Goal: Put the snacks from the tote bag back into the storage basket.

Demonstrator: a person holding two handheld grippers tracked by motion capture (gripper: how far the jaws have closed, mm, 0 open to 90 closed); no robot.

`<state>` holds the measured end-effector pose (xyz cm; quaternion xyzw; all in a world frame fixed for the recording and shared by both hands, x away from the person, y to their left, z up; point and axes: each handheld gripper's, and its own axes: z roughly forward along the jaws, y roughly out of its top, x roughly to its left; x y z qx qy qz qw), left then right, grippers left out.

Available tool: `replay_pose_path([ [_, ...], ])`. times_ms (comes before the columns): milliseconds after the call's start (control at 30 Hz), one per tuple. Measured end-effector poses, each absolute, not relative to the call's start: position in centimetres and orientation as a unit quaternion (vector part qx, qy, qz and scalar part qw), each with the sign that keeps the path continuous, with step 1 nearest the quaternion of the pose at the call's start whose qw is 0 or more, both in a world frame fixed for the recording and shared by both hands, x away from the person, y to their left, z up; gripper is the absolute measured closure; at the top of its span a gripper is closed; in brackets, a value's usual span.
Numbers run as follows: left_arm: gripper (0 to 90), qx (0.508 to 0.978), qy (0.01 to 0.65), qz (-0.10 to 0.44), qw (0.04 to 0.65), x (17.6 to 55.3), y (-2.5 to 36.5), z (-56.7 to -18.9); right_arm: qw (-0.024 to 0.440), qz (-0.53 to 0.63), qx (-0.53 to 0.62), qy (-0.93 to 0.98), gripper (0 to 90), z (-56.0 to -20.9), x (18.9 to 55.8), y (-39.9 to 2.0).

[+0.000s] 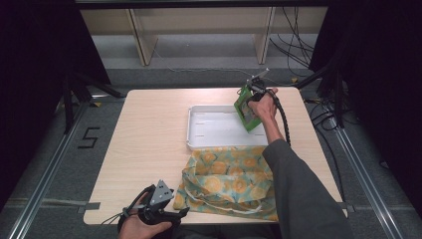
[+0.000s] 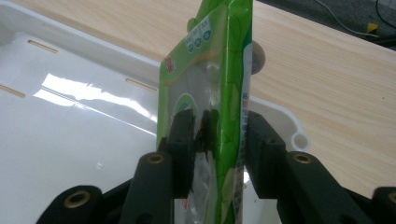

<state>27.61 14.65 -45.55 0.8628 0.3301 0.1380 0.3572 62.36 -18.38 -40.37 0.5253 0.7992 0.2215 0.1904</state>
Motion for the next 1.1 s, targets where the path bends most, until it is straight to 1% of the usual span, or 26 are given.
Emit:
replay_pose_path([
  [33, 24.4, 0.863, 0.330, 0.138, 0.357, 27.61, 14.64, -45.55, 0.198, 0.215, 0.523, 0.800, 66.5, -40.36, 62.44, -18.44],
  [167, 24.4, 0.861, 0.333, 0.138, 0.359, 27.59, 14.61, -45.58, 0.198, 0.214, 0.533, 0.794, 66.1, -40.42, 62.35, -18.39],
  [233, 24.4, 0.862, 0.333, 0.141, 0.356, 27.59, 14.61, -45.56, 0.205, 0.210, 0.526, 0.798, 66.0, -40.39, 62.40, -18.52],
  [300, 24.4, 0.854, 0.342, 0.141, 0.366, 27.54, 14.45, -45.69, 0.204, 0.210, 0.526, 0.799, 66.0, -40.38, 62.40, -18.55],
  [467, 24.4, 0.853, 0.343, 0.140, 0.368, 27.53, 14.40, -45.75, 0.199, 0.204, 0.540, 0.792, 65.5, -40.33, 62.28, -18.43],
  [533, 24.4, 0.863, 0.327, 0.139, 0.359, 27.63, 14.59, -45.60, 0.205, 0.203, 0.537, 0.793, 65.4, -40.42, 62.37, -18.49],
  [733, 24.4, 0.863, 0.326, 0.140, 0.358, 27.65, 14.59, -45.61, 0.207, 0.199, 0.536, 0.794, 65.0, -40.43, 62.46, -18.59],
  [833, 24.4, 0.852, 0.345, 0.138, 0.368, 27.52, 14.37, -45.79, 0.217, 0.196, 0.539, 0.790, 65.0, -40.41, 62.49, -18.60],
  [933, 24.4, 0.861, 0.330, 0.140, 0.362, 27.65, 14.56, -45.66, 0.216, 0.195, 0.538, 0.791, 64.2, -40.38, 62.45, -18.69],
  [1000, 24.4, 0.853, 0.344, 0.141, 0.368, 27.53, 14.42, -45.77, 0.216, 0.194, 0.543, 0.788, 64.1, -40.35, 62.43, -18.67],
  [1067, 24.4, 0.853, 0.342, 0.139, 0.369, 27.51, 14.41, -45.72, 0.219, 0.195, 0.542, 0.788, 63.7, -40.32, 62.42, -18.77],
  [1100, 24.4, 0.862, 0.330, 0.140, 0.357, 27.61, 14.60, -45.59, 0.219, 0.194, 0.537, 0.791, 63.6, -40.28, 62.44, -18.85],
])
